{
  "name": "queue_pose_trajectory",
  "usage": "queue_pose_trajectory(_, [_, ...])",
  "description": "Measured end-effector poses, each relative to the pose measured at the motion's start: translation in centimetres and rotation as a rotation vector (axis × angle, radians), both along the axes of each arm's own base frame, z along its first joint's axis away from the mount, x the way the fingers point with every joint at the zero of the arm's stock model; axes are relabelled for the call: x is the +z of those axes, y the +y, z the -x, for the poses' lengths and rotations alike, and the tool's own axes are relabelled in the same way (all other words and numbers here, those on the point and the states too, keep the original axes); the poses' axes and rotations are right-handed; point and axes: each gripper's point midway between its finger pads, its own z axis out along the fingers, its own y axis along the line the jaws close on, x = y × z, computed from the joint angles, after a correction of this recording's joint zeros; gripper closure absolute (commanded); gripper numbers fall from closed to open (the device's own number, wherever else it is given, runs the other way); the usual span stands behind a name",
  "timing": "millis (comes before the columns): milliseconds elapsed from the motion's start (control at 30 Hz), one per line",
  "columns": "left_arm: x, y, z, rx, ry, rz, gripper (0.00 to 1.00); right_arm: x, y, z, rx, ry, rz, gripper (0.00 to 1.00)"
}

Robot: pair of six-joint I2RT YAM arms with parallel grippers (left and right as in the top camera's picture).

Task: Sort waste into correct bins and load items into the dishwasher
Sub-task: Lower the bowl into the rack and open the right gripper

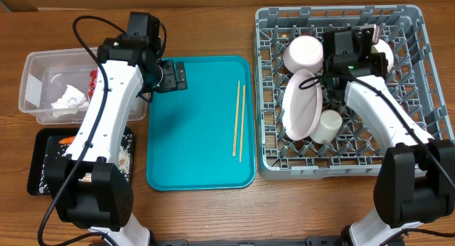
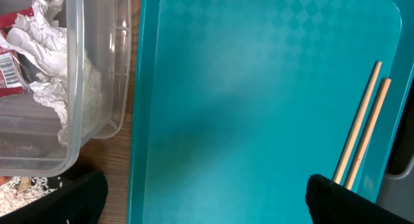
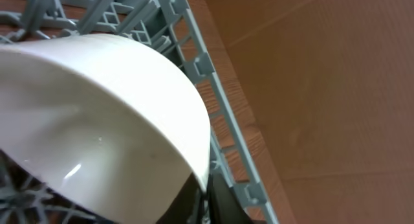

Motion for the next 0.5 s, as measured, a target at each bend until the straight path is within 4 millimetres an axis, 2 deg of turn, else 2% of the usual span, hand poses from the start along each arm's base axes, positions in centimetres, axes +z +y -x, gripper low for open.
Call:
queue_pose_trajectory(100, [0.0, 0.0, 0.0, 0.0, 0.0, 0.0, 0.0, -0.4, 1.0, -0.1, 0.029, 0.016, -0.012, 0.63])
queue_pose_trajectory(167, [0.0, 0.0, 0.0, 0.0, 0.0, 0.0, 0.0, -0.6, 1.7, -0.2, 0.052, 0.025, -0.019, 0.56])
queue_pose_trajectory(333, [0.0, 0.0, 0.0, 0.0, 0.0, 0.0, 0.0, -1.2, 3.4, -0.3, 0.1, 0.051, -0.047, 0.47])
queue_pose_trajectory(500, [0.0, 0.0, 0.0, 0.0, 0.0, 0.0, 0.0, -2.4, 4.3, -0.1, 0.142, 0.095, -0.111, 0.45])
